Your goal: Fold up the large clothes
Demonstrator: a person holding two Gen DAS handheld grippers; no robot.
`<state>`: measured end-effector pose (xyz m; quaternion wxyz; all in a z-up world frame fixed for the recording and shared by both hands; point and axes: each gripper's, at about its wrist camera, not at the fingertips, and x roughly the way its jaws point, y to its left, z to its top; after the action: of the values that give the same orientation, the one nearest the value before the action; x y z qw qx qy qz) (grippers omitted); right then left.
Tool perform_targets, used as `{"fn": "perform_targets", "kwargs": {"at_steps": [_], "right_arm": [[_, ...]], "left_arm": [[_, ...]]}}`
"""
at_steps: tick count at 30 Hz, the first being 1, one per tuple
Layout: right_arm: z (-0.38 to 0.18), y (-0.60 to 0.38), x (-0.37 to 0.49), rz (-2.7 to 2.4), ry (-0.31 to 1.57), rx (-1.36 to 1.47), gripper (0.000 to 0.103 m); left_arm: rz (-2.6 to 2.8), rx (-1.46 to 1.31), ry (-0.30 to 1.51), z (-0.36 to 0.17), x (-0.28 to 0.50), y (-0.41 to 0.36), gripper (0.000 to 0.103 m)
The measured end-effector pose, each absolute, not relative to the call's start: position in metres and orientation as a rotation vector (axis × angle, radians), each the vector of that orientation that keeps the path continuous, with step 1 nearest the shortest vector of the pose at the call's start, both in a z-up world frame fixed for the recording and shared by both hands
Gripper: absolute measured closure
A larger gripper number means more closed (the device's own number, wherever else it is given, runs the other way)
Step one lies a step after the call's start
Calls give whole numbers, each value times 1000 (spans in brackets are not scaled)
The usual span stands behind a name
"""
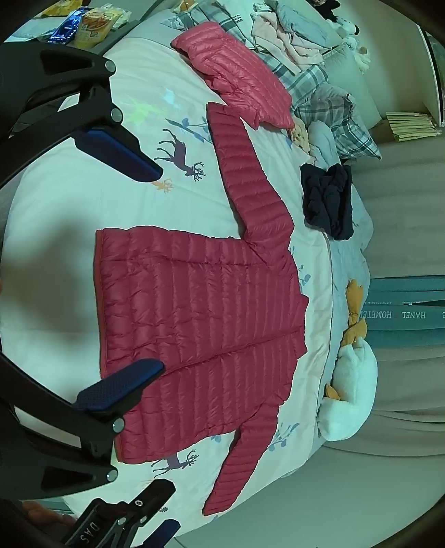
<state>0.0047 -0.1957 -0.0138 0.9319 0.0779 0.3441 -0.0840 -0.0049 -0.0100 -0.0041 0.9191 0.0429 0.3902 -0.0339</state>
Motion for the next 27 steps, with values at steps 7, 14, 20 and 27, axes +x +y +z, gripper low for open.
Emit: {"fn": "perform_targets", "kwargs": {"at_steps": [7,14,20,27], "right_arm": [[-14,-196,5,-175,707,161,2],[-15,-196,6,-172,707,159,2],[-15,-197,6,-173,708,159,2],[-16,-197,7,-173,708,160,2]], "left_arm": [[-70,88,804,-4,-5,-10,1],[-70,91,805,-4,-5,-11,1],[-71,91,806,-5,-5,-13,1],[-72,93,811,-10,-4,-14,1]]}}
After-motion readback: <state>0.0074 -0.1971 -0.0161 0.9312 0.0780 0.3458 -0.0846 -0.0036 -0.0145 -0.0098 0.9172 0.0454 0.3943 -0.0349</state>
